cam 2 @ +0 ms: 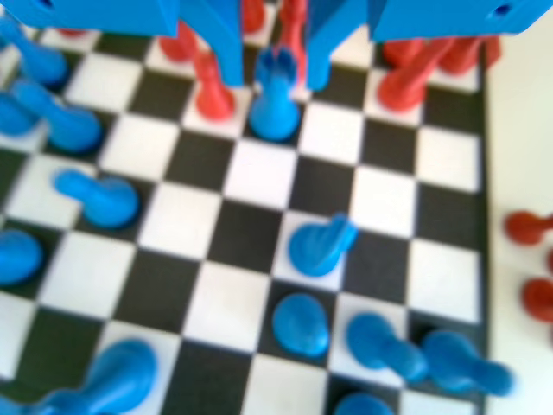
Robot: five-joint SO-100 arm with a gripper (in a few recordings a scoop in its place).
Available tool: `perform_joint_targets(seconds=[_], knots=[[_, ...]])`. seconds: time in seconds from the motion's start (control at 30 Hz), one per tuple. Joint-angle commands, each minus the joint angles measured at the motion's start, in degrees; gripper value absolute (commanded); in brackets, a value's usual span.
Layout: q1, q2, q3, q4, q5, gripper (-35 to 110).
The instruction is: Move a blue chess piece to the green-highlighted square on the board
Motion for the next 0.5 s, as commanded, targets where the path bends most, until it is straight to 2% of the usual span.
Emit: perform_joint_targets(seconds=[0.0, 0.47], knots=[[1.0, 7.0, -6.3, 6.1, 0.4, 12], [2.4, 27.8, -15.1, 26.5, 3.7, 1]])
